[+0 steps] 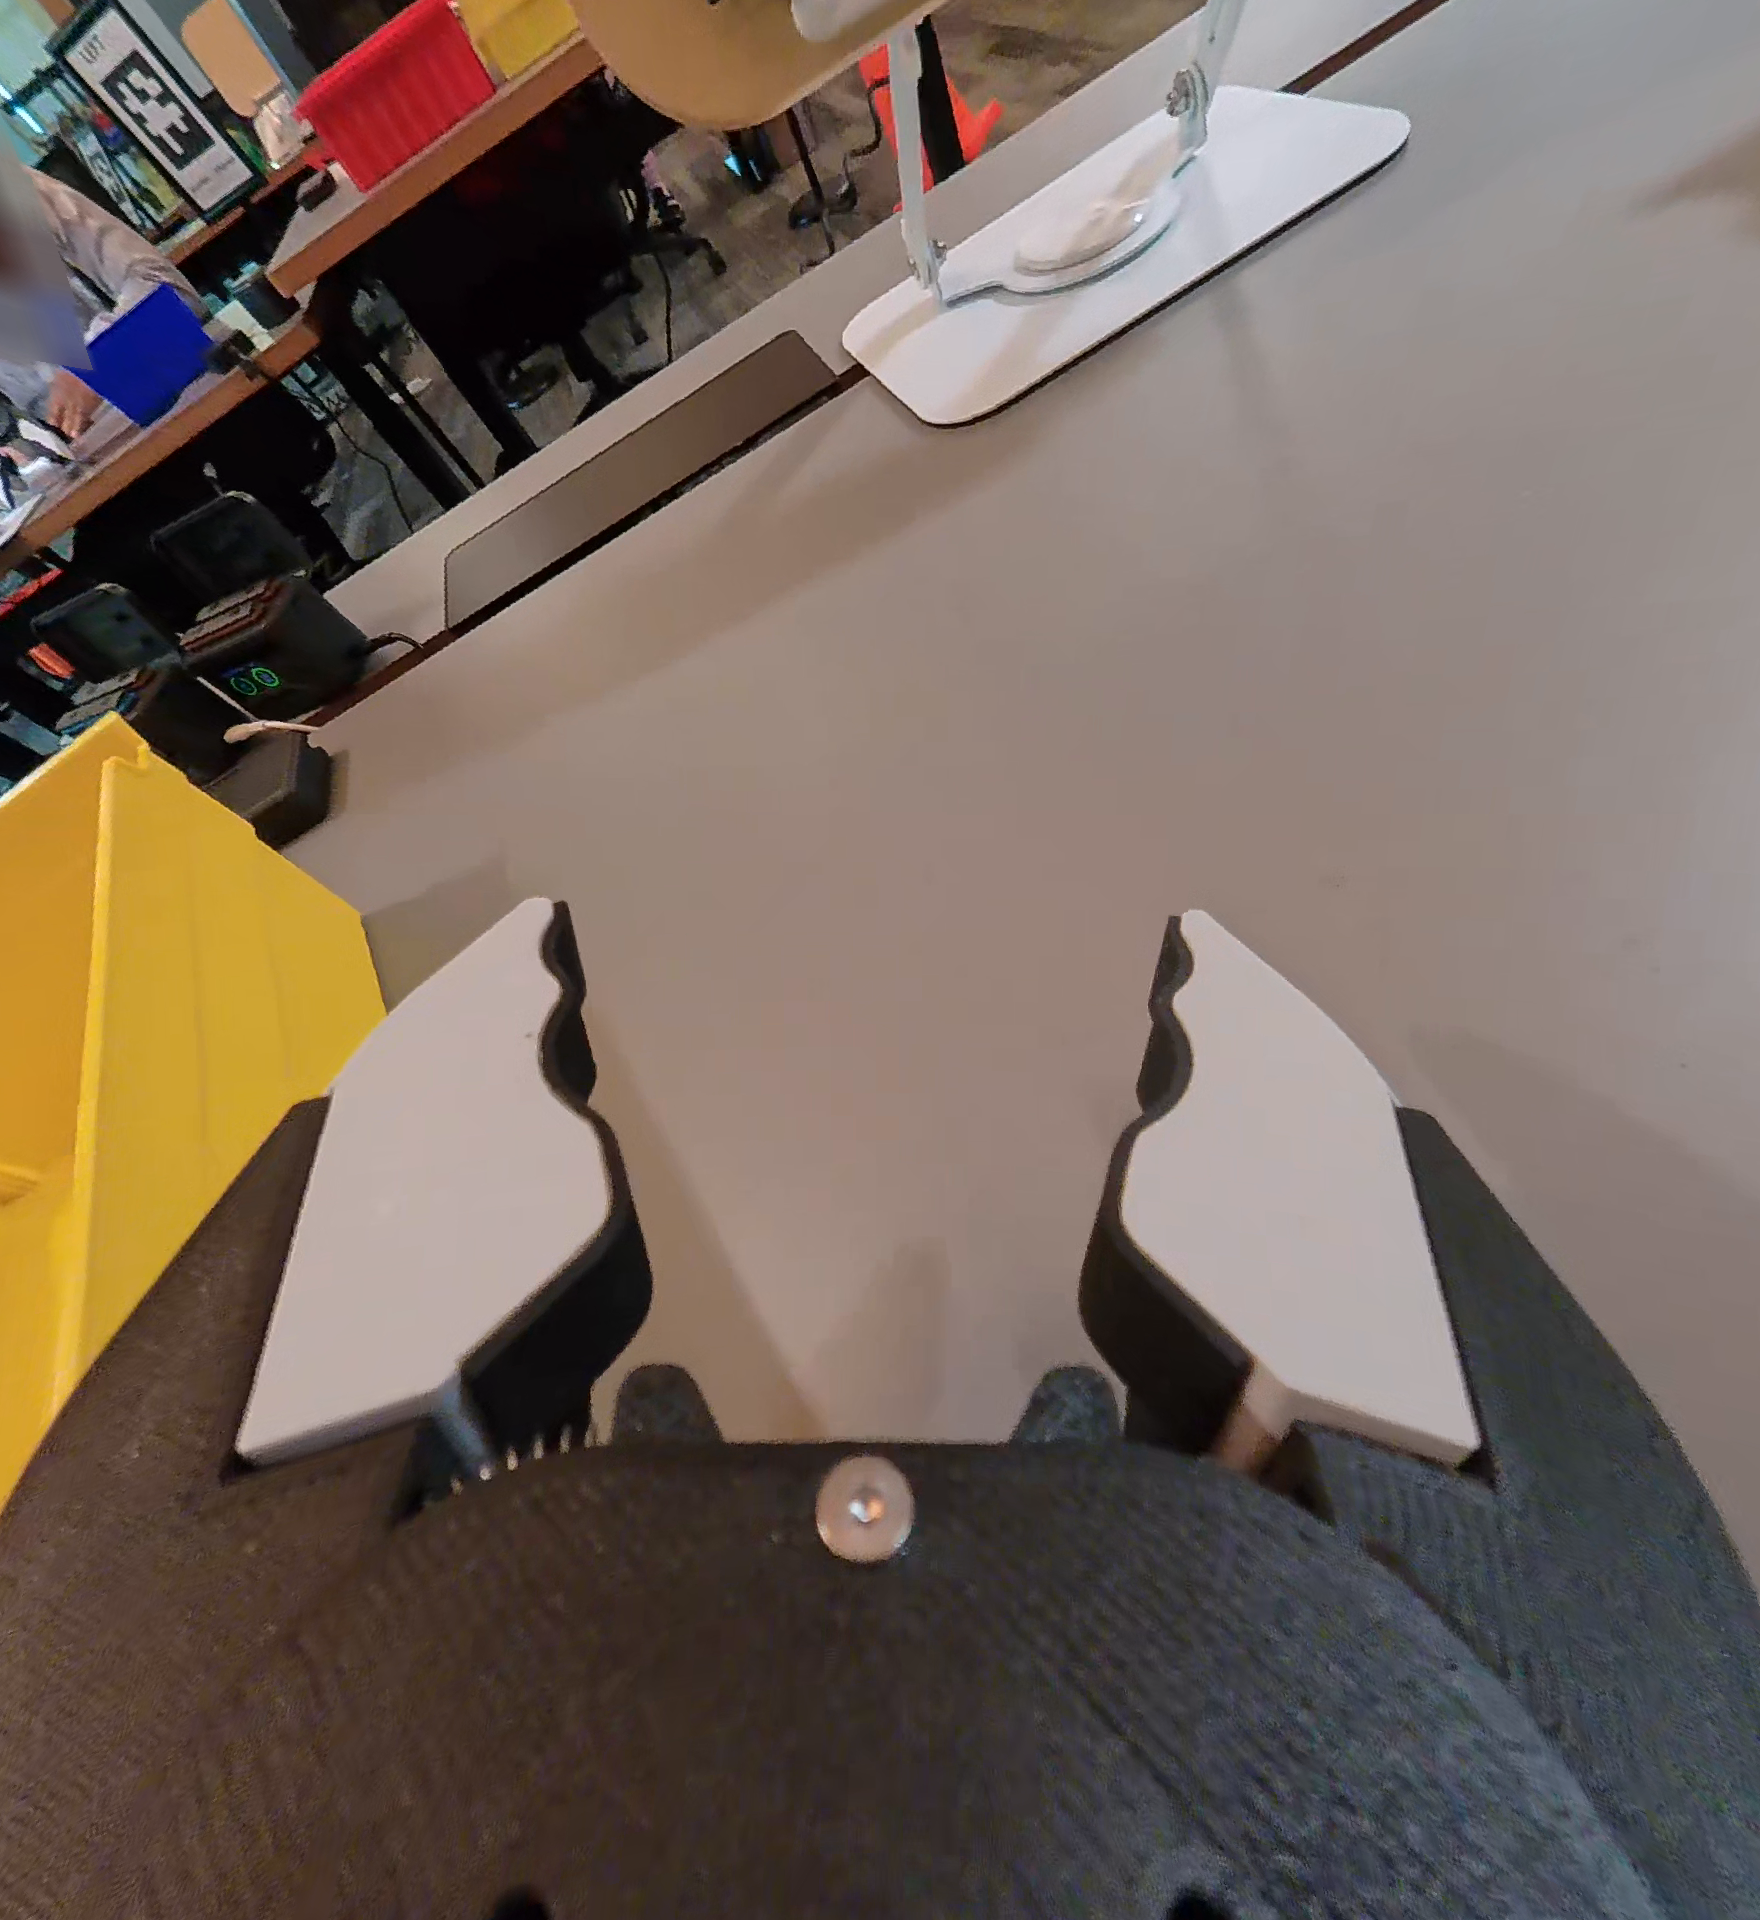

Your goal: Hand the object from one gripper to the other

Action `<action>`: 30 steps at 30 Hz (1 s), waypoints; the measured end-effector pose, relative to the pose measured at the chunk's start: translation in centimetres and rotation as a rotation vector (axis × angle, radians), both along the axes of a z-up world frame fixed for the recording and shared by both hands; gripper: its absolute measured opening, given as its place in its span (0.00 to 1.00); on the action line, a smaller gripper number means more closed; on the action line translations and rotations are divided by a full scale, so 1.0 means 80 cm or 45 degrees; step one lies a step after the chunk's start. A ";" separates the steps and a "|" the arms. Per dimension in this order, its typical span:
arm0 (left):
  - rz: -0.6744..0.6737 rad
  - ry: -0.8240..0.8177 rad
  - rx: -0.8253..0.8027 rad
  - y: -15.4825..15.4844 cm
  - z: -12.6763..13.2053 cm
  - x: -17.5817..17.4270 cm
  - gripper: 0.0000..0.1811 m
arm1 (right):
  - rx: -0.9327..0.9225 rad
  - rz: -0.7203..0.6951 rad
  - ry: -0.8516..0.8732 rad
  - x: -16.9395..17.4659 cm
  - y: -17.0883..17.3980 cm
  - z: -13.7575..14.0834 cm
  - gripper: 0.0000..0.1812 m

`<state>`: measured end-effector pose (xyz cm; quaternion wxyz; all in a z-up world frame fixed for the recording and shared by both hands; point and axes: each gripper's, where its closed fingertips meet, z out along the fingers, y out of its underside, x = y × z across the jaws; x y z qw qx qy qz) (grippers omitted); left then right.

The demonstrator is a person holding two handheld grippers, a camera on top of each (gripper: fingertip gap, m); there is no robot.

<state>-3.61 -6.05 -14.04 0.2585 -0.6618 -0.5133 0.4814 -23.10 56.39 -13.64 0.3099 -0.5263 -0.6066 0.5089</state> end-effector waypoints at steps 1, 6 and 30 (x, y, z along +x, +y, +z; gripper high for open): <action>-0.003 -0.001 0.006 0.000 0.000 0.000 0.57 | -0.003 0.000 0.008 0.000 0.000 0.000 0.05; -0.007 -0.004 0.009 0.000 -0.001 -0.001 0.57 | 0.021 -0.009 0.008 -0.001 0.001 0.001 0.06; -0.005 -0.044 0.025 0.001 -0.012 -0.003 0.60 | 0.039 -0.019 0.034 -0.002 0.002 0.002 0.06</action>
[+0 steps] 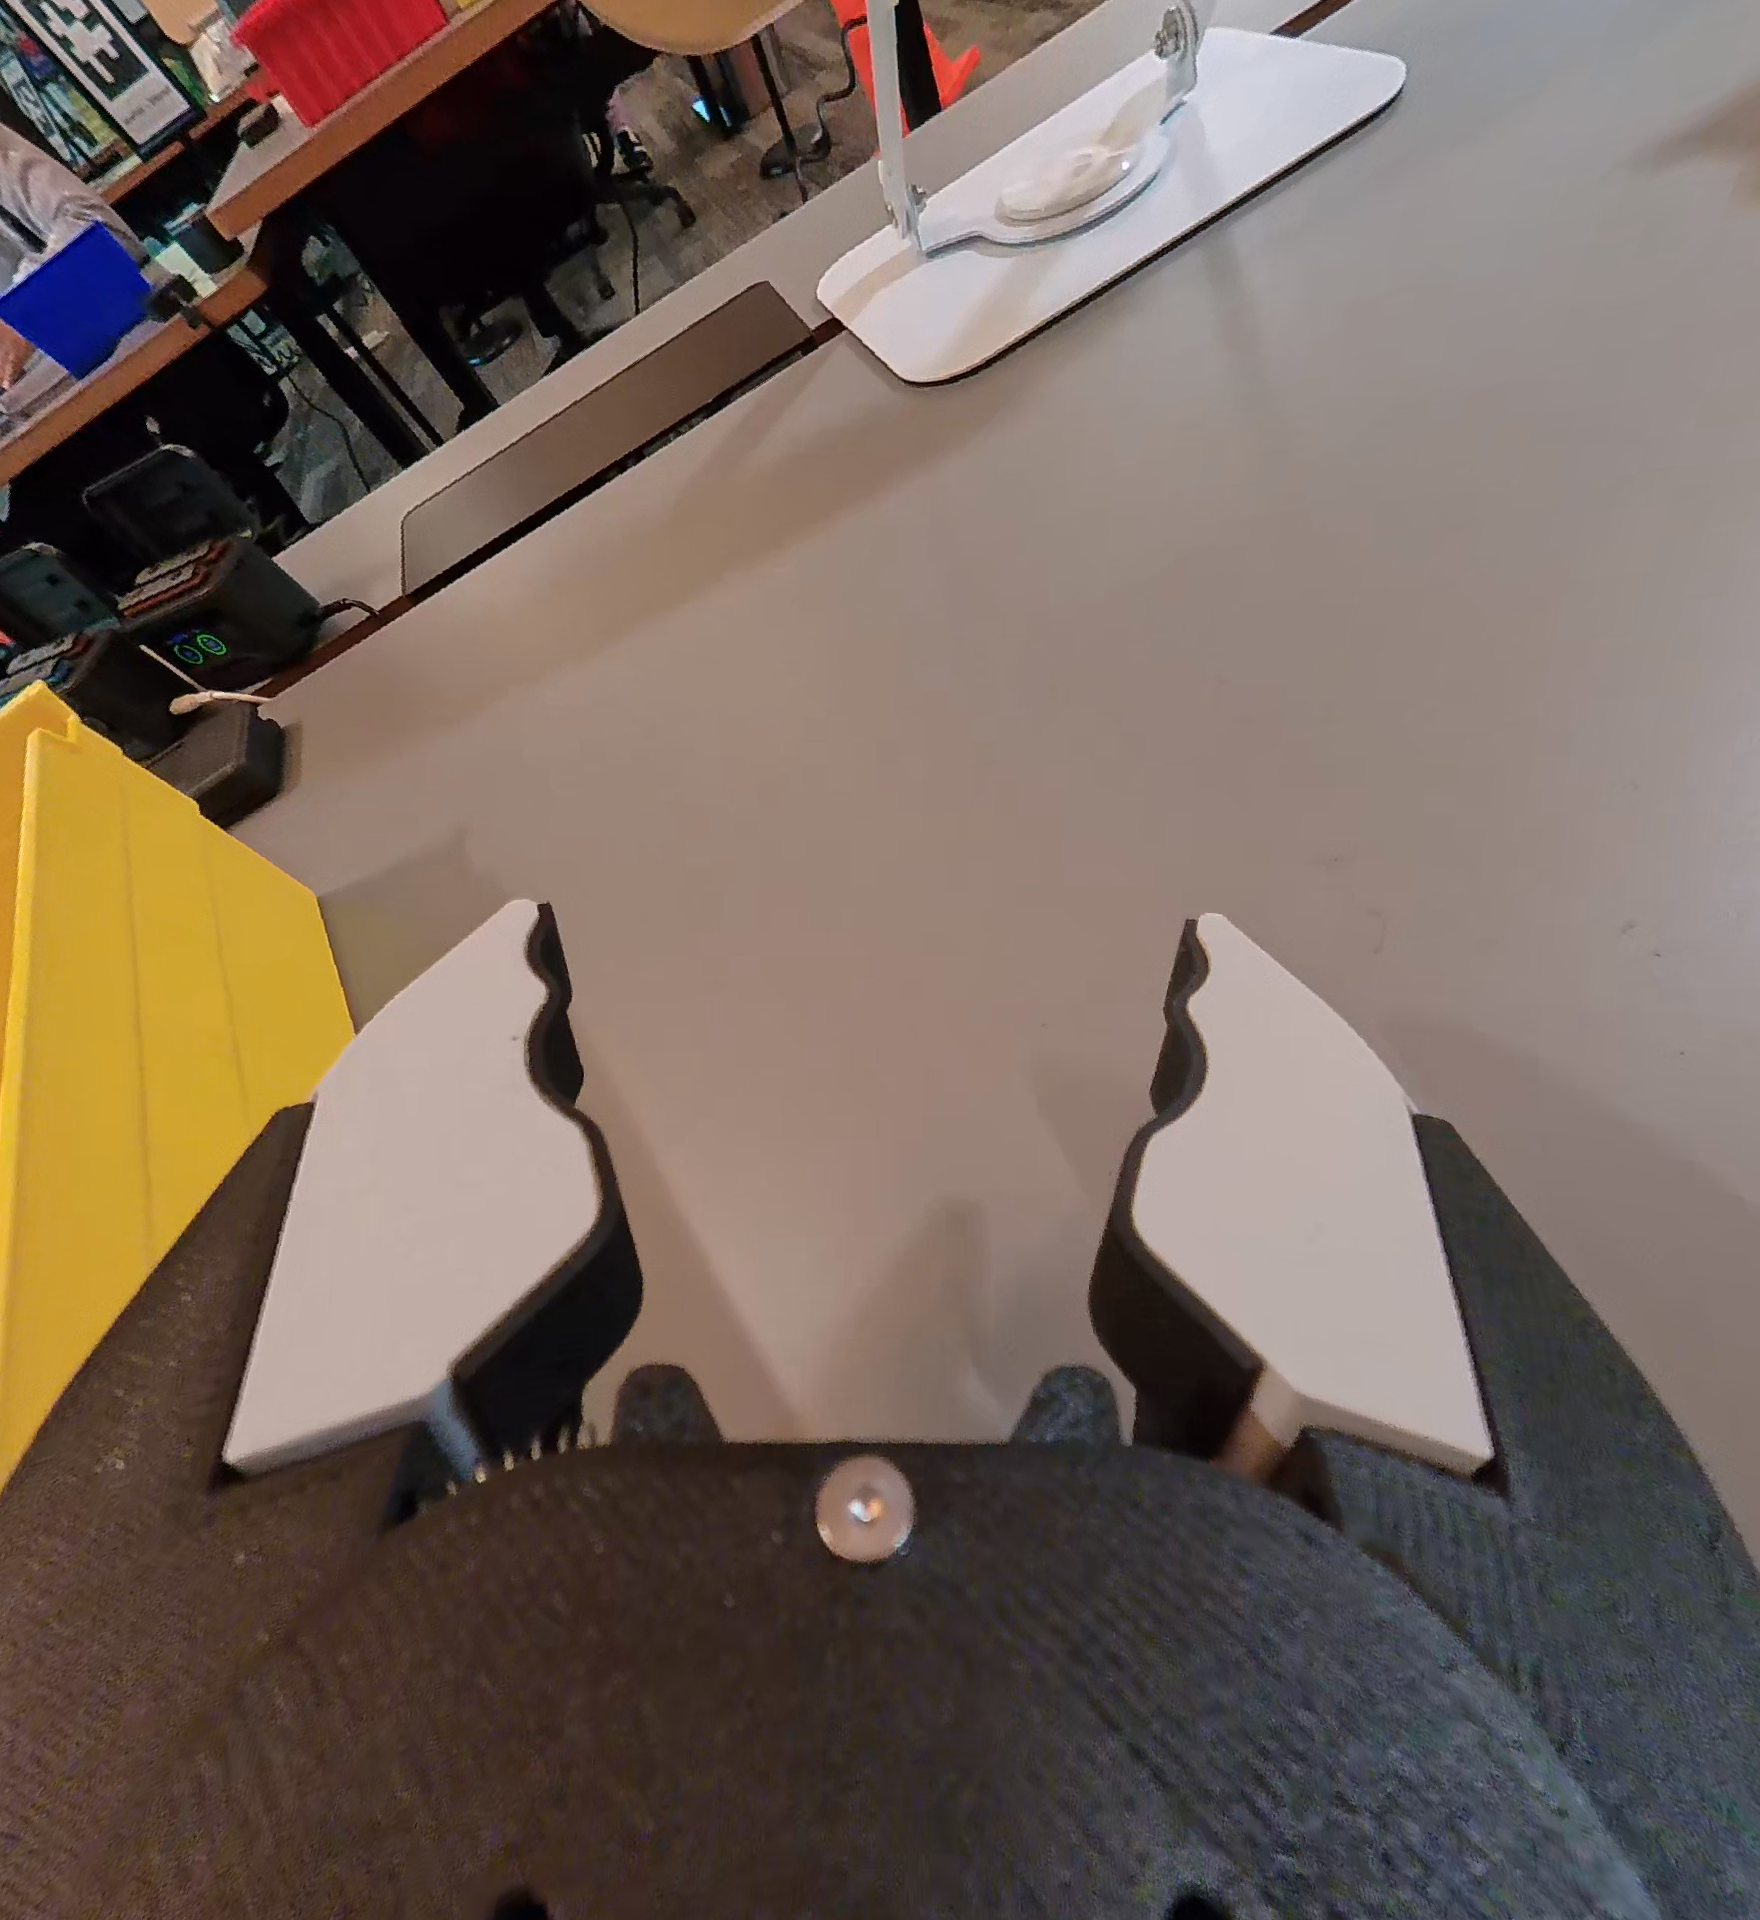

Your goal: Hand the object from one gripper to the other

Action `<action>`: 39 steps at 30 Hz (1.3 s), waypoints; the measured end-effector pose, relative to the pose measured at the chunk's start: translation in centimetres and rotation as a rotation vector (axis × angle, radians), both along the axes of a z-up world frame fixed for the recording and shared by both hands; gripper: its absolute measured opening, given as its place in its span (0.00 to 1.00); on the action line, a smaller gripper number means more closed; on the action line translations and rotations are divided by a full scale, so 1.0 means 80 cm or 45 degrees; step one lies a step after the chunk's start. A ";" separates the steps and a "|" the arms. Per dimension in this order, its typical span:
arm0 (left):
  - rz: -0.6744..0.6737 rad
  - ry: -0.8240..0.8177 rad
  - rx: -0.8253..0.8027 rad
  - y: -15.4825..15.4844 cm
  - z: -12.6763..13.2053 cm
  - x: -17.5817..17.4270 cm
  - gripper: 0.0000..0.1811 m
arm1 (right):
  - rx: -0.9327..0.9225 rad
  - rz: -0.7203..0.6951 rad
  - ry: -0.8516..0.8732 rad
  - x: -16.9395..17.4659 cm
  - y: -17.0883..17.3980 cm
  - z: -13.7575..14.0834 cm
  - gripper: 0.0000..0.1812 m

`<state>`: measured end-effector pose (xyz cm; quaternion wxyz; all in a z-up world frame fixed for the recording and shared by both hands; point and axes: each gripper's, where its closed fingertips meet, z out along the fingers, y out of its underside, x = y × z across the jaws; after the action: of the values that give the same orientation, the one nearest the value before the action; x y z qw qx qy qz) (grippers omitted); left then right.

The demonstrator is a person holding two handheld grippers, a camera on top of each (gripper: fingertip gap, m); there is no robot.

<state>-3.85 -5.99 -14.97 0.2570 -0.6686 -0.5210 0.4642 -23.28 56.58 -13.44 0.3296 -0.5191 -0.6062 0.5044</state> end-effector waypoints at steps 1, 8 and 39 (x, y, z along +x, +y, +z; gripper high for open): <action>0.000 -0.001 -0.002 0.000 0.000 0.000 0.60 | 0.002 -0.001 0.002 0.000 0.000 0.000 0.06; -0.001 -0.006 -0.002 0.001 -0.002 0.000 0.60 | 0.028 -0.011 0.021 -0.001 0.001 0.001 0.07; -0.028 0.026 0.009 0.006 0.004 -0.002 0.60 | 0.235 -0.066 0.111 -0.004 0.004 0.006 0.11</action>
<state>-4.00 -5.53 -14.68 0.2699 -0.6686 -0.5127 0.4661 -23.61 56.93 -12.96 0.4151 -0.4796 -0.6215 0.4597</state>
